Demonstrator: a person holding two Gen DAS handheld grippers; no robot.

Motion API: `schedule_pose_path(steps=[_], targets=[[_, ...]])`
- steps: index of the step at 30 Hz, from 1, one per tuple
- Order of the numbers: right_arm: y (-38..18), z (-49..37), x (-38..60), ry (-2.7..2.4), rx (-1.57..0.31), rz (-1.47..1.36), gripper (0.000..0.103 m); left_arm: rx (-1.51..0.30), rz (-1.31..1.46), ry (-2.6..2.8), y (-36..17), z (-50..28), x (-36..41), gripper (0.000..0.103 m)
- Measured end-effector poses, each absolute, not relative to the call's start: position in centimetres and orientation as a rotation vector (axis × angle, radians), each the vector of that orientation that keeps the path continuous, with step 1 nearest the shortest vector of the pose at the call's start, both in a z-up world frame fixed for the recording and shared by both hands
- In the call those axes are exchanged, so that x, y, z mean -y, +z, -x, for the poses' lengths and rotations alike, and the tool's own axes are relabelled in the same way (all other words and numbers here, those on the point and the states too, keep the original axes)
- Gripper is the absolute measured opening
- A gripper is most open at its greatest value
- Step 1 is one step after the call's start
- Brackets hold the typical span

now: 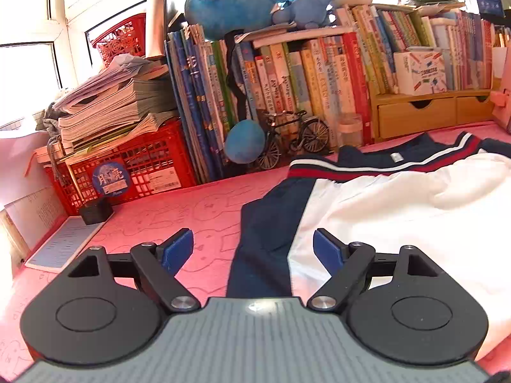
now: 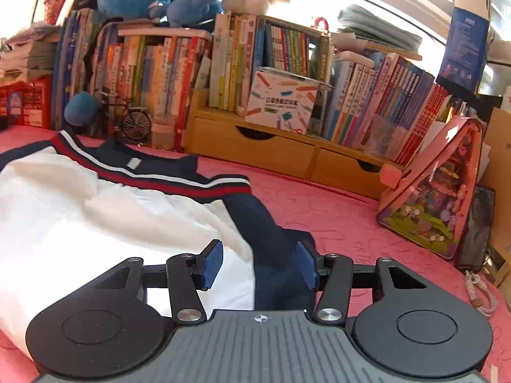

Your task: Fold clothes

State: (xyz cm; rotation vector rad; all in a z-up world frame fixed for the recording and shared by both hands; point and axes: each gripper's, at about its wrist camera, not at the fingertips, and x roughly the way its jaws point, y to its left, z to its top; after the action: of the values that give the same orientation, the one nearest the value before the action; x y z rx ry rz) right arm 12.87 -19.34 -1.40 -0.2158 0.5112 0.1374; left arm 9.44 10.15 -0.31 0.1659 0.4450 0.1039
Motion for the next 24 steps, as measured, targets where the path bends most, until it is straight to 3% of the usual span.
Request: schedule_pose_path(steps=[4, 9, 17, 20, 22, 24], targets=[[-1.8, -10.0, 14.2, 0.321, -0.512, 0.125, 0.059, -0.477, -0.114, -0.004, -0.2, -8.4, -6.7, 0.084], [-3.6, -8.3, 10.6, 0.403, -0.561, 0.140, 0.063, -0.564, -0.268, 0.093, -3.7, -8.7, -4.5, 0.084], [-4.2, -8.9, 18.7, 0.157, -0.653, 0.143, 0.064, -0.593, -0.448, 0.337, -5.3, -7.5, -9.1, 0.087], [-4.0, -8.6, 22.2, 0.063, -0.668, 0.167, 0.064, -0.628, -0.363, 0.346, -4.6, -7.3, -11.5, 0.087], [-4.1, -8.5, 24.3, -0.007, -0.669, 0.163, 0.078, -0.653, -0.285, 0.338, -4.1, -7.2, -12.6, 0.088], [-4.1, -8.6, 26.1, -0.030, -0.682, 0.106, 0.081, -0.661, -0.232, 0.332, -3.8, -7.0, -13.2, 0.087]])
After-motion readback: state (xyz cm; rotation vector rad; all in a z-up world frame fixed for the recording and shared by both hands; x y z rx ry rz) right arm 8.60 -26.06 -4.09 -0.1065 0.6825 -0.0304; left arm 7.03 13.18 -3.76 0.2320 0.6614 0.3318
